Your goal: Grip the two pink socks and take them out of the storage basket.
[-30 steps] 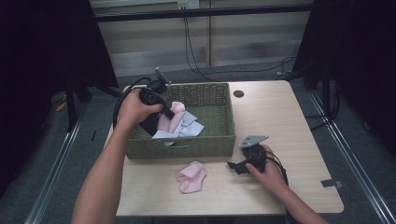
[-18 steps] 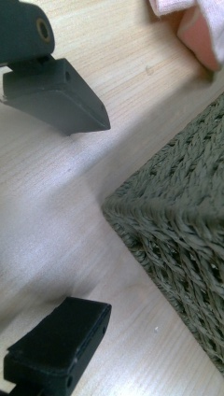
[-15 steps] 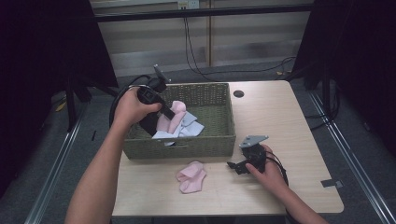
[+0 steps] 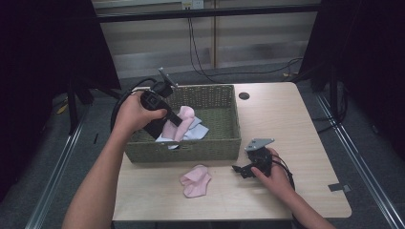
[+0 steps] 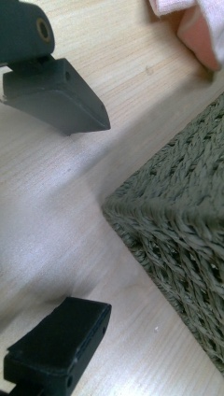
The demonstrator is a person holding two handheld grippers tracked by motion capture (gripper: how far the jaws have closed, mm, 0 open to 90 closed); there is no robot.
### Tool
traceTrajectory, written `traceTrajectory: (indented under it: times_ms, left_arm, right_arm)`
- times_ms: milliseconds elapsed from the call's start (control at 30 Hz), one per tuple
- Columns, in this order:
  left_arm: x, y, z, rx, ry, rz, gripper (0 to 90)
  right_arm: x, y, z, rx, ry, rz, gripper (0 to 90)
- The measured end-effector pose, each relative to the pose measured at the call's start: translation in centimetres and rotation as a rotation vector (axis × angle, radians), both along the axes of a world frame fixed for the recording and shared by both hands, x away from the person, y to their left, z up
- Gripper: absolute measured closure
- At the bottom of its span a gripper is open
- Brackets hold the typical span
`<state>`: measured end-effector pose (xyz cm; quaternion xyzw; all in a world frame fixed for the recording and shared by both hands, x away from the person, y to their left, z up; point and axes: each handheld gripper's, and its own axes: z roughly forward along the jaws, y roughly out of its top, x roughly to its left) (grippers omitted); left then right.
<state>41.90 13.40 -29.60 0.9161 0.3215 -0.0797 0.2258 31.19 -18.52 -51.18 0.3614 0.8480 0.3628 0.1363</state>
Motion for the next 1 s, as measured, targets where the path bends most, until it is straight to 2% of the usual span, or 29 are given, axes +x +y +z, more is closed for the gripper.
traceTrajectory:
  times_ms: [267,433,1000]
  left_arm:
    - [-1.6,-0.9,-0.1,-0.009,-0.02,-0.053,80.0]
    - [-2.5,-1.3,-0.3,-0.008,-0.016,-0.082,80.0]
    - [-4.4,-2.0,-1.5,-0.036,-0.013,-0.126,79.9]
  right_arm:
    - [0.0,0.0,0.0,-0.001,-0.003,-0.001,10.1]
    - [0.0,0.0,0.0,-0.002,-0.004,0.0,10.1]
    - [0.0,0.0,0.0,-0.001,-0.003,-0.002,10.1]
